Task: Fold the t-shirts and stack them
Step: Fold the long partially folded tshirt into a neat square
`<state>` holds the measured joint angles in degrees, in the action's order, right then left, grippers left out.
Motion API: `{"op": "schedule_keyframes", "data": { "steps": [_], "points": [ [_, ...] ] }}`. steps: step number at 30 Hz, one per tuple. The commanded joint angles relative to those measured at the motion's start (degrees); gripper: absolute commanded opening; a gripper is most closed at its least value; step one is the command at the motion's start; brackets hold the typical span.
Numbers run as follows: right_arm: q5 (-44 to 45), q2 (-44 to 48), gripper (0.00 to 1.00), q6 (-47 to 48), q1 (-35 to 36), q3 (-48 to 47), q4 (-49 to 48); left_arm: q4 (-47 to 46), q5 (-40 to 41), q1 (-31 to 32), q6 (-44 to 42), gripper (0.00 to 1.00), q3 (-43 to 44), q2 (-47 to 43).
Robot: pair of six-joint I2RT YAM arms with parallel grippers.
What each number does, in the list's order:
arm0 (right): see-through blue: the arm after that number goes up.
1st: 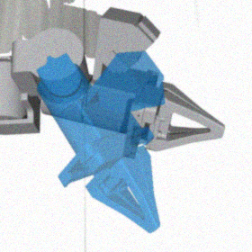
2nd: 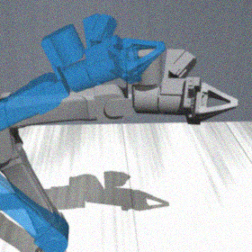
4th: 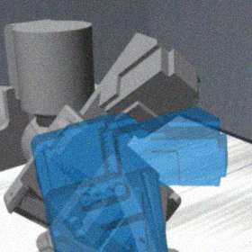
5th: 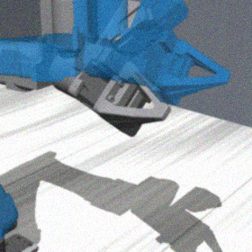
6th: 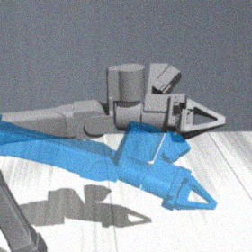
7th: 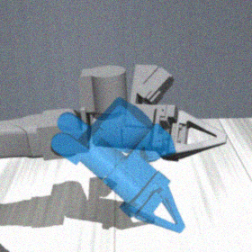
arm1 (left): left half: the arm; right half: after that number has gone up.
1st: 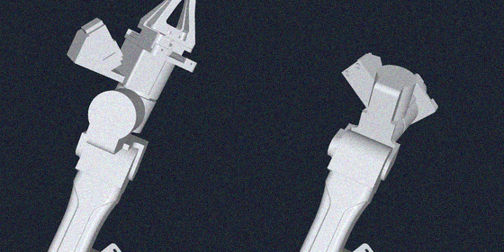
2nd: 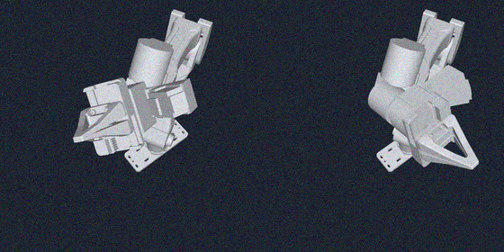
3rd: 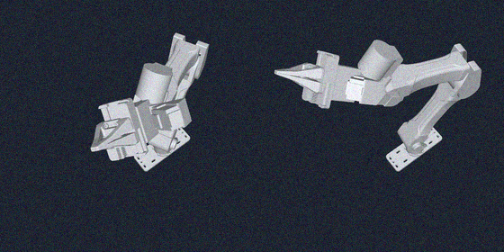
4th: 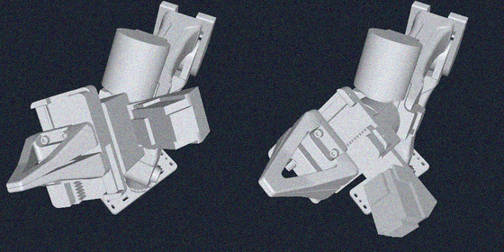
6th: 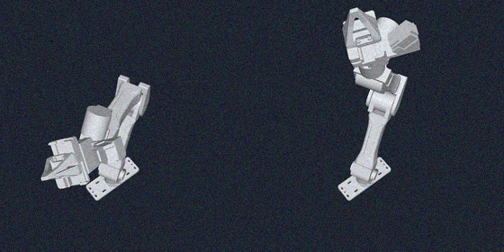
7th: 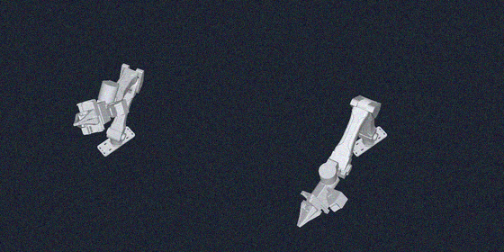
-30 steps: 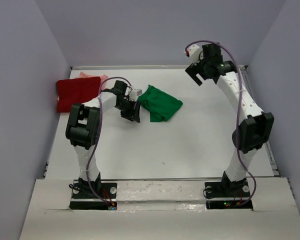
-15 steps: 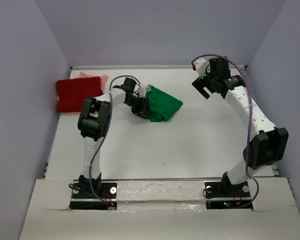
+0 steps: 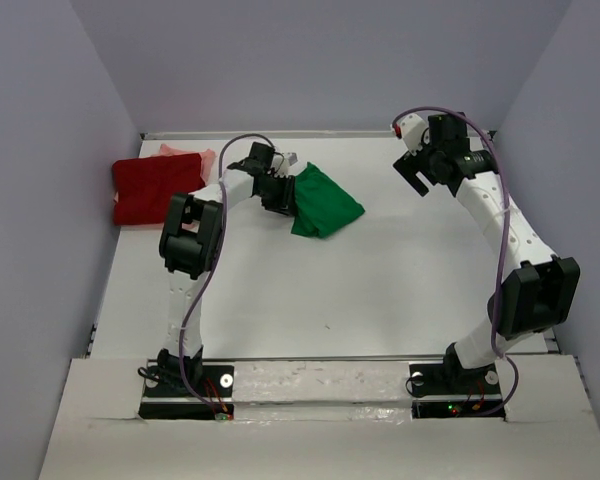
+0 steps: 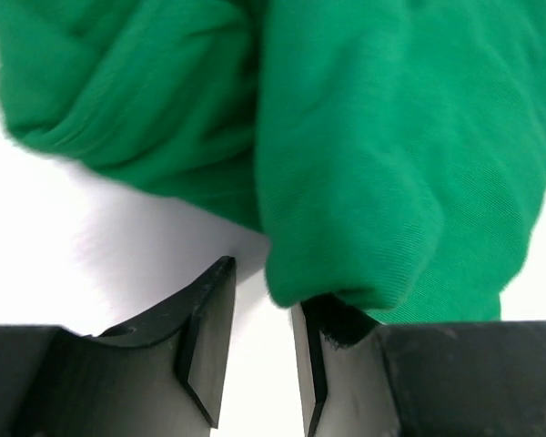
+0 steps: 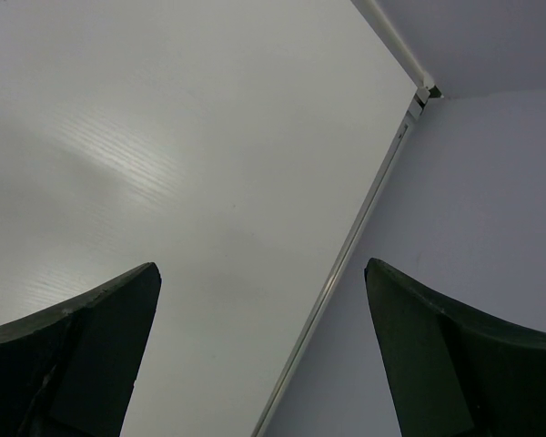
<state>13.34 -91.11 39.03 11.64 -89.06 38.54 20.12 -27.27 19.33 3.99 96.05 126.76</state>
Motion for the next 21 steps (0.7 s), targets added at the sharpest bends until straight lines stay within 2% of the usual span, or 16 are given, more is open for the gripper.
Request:
{"op": "schedule_keyframes", "data": {
  "steps": [1, 13, 16, 20, 21],
  "points": [
    [0.5, 2.9, 1.00, 0.2, -0.7, 0.6, -2.4, -1.8, 8.4, -0.2, -0.4, 0.41, 0.5, -4.9],
    [0.7, 3.1, 1.00, 0.7, -0.7, 2.4, -3.2, -11.6, 25.5, 1.1, -3.6, 0.40, -6.0, -12.4],
    [-0.6, 3.0, 1.00, 0.3, -0.7, 1.8, -2.8, -11.4, 25.0, 1.4, -5.2, 0.40, -5.7, -13.4],
    [-1.4, 2.8, 1.00, -0.2, -0.7, 2.5, -2.4, -6.9, 16.2, 1.3, -4.3, 0.40, -3.8, -13.8],
    [-1.5, 2.7, 1.00, -0.4, -0.7, 2.7, -2.4, -6.6, 16.2, 1.3, -4.3, 0.39, -3.8, -14.3]
  ]
}}
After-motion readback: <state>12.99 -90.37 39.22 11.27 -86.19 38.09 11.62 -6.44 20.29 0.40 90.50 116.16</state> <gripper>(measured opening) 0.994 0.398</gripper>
